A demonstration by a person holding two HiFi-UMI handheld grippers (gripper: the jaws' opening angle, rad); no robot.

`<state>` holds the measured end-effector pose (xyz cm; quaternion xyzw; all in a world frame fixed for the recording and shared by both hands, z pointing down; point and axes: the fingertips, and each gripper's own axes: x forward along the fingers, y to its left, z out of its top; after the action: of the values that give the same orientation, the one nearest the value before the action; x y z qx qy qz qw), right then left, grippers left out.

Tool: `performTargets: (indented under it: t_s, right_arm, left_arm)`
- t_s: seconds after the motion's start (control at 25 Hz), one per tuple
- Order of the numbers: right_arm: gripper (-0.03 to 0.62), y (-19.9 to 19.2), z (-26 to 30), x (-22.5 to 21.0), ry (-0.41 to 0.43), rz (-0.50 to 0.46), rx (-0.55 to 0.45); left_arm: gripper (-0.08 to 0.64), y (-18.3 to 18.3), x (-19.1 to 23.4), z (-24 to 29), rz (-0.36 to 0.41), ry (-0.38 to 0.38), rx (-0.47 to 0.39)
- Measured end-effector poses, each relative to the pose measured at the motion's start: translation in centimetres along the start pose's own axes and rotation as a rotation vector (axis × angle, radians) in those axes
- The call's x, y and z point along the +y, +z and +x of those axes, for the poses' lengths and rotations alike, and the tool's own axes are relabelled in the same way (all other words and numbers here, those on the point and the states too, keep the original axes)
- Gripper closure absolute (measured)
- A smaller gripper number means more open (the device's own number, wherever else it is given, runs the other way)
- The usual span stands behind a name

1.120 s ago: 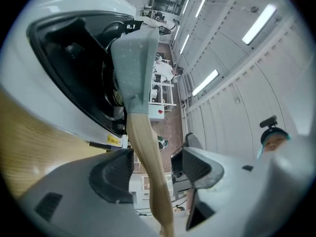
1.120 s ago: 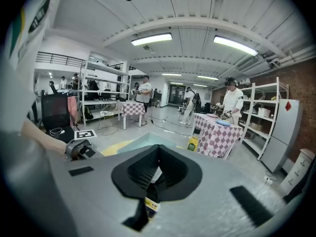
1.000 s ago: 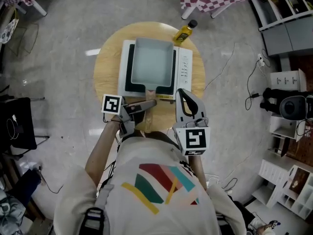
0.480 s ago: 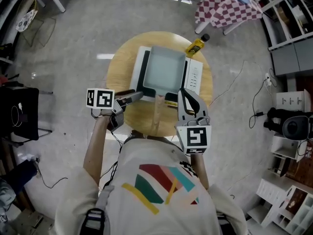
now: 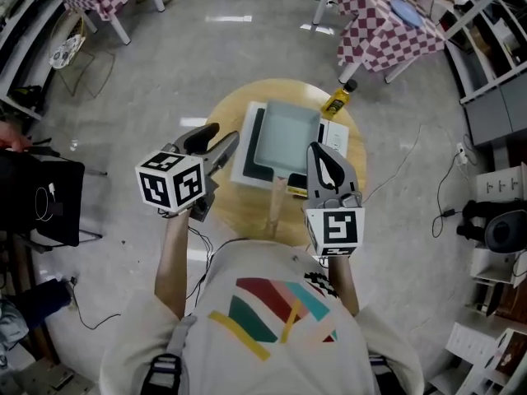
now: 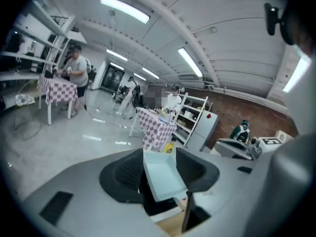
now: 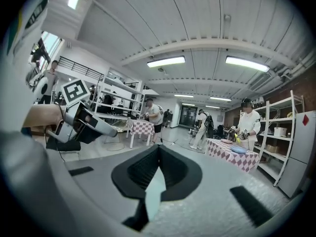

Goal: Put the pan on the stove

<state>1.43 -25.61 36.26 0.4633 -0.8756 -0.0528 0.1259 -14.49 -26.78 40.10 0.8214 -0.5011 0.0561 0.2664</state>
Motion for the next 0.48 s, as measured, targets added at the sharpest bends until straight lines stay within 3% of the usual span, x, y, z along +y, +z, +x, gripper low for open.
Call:
performTargets:
  t_s: [0.12,0.24,0.48]
  right_arm:
    - [0.592,1.4,-0.2,-0.1,-0.016,0.019,-0.049]
    - [0.592,2.5,-0.5,-0.7,-0.061,0.038,-0.103]
    - [0.593,4.1,-1.1,-0.7,-0.074,0.104,-0.168]
  left_arm:
    - [0.357,3.7,-1.5,-1.3,0.102,0.071,-0.149]
    - [0.357,5.7,-2.0,-1.8,0.24,0.176,-0.216]
    - [0.359,7.8,-6.0,-2.8,0.445,0.196,-0.35]
